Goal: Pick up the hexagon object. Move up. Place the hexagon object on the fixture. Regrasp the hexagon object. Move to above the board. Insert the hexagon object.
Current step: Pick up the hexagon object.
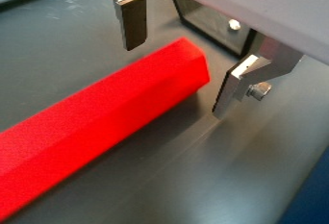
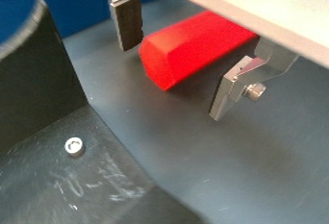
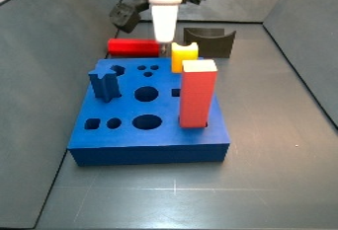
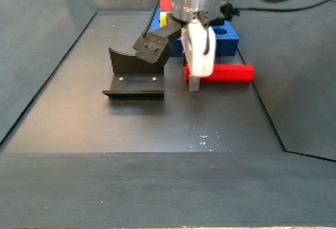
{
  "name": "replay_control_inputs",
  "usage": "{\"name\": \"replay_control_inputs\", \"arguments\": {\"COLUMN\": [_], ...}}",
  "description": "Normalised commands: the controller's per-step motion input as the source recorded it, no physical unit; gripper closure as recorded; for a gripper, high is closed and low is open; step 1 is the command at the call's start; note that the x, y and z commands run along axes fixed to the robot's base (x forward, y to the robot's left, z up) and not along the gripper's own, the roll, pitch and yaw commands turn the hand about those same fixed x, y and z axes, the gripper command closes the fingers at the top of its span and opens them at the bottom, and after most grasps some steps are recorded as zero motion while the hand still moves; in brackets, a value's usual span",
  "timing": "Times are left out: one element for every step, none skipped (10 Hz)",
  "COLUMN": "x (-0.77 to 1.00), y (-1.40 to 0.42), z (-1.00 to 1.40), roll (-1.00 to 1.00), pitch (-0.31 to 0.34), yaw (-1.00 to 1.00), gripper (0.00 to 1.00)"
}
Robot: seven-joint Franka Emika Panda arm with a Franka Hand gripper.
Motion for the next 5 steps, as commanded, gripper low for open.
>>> {"name": "replay_control_inputs", "arguments": {"x": [-0.17,-0.34,-0.4,-0.26,0.0], "y": [0.0,0.0,0.0,0.0,0.0], "z": [0.0,0.05,0.0,0.0,0.0], "roll": [0.0,0.0,0.0,0.0,0.0], "pitch": [0.01,0.0,0.0,-0.046,-0.019], "yaw": [-0.88,-0.71,-0.52,-0.17,0.0], "gripper": [0.0,0.0,0.0,0.0,0.0]}}
